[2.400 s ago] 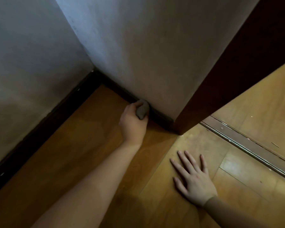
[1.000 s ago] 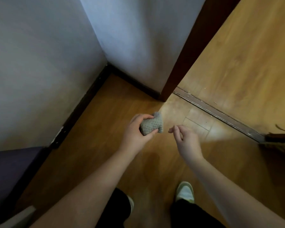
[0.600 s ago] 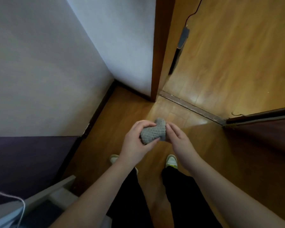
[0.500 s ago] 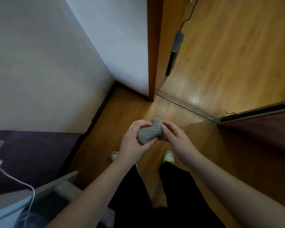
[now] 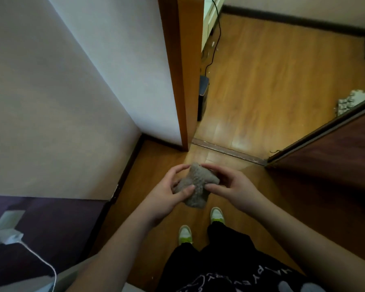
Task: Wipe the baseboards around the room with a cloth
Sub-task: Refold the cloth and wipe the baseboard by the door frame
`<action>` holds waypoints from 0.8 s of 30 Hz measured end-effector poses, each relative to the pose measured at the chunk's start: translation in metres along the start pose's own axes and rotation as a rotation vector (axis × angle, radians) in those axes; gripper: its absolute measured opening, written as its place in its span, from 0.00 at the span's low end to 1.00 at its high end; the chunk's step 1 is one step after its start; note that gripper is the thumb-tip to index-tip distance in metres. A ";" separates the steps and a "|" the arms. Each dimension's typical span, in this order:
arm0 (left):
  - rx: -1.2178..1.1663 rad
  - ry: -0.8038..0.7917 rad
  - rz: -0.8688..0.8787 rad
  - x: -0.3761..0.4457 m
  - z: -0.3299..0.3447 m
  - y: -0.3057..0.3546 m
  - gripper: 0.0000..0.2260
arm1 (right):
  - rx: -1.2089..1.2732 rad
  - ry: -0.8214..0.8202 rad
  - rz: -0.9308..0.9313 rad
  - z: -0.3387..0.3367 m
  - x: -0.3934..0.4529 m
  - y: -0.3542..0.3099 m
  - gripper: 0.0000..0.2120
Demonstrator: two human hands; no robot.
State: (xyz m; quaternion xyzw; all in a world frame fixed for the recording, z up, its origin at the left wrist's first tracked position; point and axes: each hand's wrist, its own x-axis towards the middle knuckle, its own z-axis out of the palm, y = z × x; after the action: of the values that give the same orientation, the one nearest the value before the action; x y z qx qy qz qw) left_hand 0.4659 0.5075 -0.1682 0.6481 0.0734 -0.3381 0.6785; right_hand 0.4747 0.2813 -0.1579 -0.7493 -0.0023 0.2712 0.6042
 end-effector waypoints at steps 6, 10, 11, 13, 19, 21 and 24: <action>-0.070 -0.039 0.054 -0.017 -0.020 -0.002 0.33 | -0.024 0.052 -0.005 0.025 -0.018 -0.009 0.14; 0.017 -0.032 0.080 -0.022 -0.024 -0.005 0.22 | 0.045 0.091 -0.016 0.038 -0.033 -0.011 0.16; 0.048 -0.031 0.082 -0.021 -0.023 -0.006 0.21 | 0.050 0.125 -0.018 0.039 -0.037 -0.010 0.18; 0.083 -0.057 0.067 -0.016 -0.016 -0.006 0.19 | 0.055 0.201 -0.020 0.041 -0.045 -0.007 0.20; 0.197 -0.246 0.057 -0.001 0.026 0.002 0.17 | 0.027 0.427 -0.064 0.029 -0.087 0.004 0.15; 0.220 -0.303 0.053 0.003 0.043 0.009 0.19 | 0.011 0.517 -0.082 0.021 -0.104 0.009 0.15; 0.228 -0.403 0.027 0.009 0.075 0.020 0.25 | -0.073 0.658 -0.081 0.005 -0.132 0.017 0.14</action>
State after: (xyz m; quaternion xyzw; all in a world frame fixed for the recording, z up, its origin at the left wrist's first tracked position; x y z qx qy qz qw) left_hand 0.4582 0.4331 -0.1453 0.6408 -0.1108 -0.4575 0.6064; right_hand 0.3544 0.2372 -0.1210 -0.8172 0.1536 -0.0099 0.5554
